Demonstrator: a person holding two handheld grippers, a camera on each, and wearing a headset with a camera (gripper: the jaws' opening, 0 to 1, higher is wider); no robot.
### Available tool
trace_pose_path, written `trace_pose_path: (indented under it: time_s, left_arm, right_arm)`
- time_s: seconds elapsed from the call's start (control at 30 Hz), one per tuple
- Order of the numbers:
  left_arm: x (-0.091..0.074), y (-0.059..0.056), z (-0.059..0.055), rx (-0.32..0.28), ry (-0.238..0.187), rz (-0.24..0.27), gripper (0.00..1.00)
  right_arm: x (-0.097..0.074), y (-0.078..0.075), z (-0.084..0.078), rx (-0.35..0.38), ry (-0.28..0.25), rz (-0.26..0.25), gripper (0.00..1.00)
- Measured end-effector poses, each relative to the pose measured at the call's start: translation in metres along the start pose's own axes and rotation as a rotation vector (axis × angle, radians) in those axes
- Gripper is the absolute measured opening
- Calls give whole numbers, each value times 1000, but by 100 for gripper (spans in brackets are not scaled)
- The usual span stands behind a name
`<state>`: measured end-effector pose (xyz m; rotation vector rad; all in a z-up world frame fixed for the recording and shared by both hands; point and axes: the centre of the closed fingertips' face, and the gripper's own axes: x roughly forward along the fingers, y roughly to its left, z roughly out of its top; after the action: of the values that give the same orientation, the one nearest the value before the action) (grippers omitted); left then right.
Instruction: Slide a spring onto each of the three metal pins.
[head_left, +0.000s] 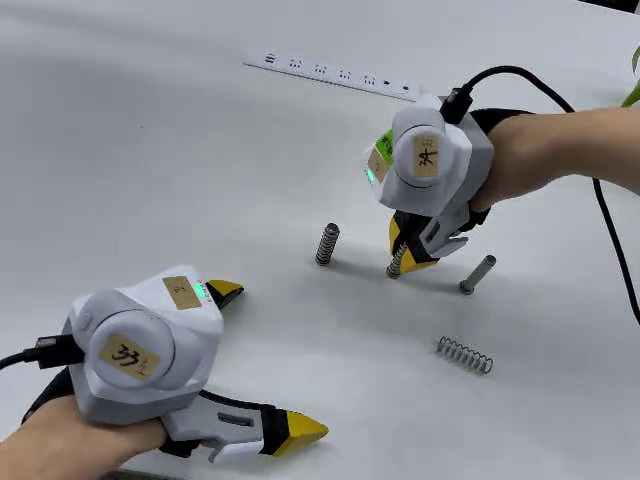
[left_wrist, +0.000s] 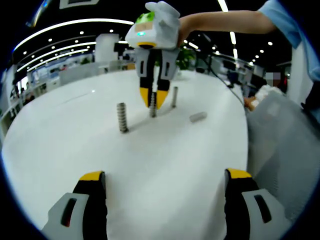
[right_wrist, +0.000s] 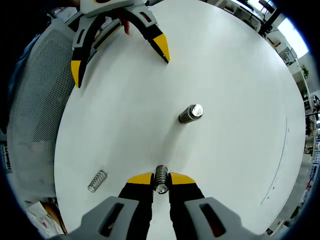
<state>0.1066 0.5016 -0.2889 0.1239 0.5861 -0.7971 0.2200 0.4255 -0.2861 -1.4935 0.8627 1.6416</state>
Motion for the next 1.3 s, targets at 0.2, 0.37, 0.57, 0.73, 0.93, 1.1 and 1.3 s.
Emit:
trace_pose_path:
  time_s: [0.2, 0.37, 0.57, 0.73, 0.93, 1.1, 1.3]
  left_arm:
    - [2, -1, 3, 3, -5, -6, 100]
    - [3, -3, 3, 8, -4, -13, 100]
    - [3, -3, 3, 13, 0, -15, 100]
    - [2, -3, 5, 22, 4, -16, 100]
    - [1, -2, 8, 32, 4, -15, 100]
    - [1, -3, 11, 46, 9, -19, 100]
    - [2, -4, 15, 60, 10, -22, 100]
  right_arm:
    - [1, 3, 0, -3, 1, 1, 13]
    - [1, 4, 0, -3, -2, -1, 13]
    - [2, 2, 1, 4, -22, -15, 24]
    - [-1, 5, 3, 44, -69, -24, 33]
    - [-8, 8, 8, 110, -167, -77, 56]
    - [-13, 12, 10, 181, -227, -125, 81]
    - [-19, 20, 8, 240, -279, -180, 96]
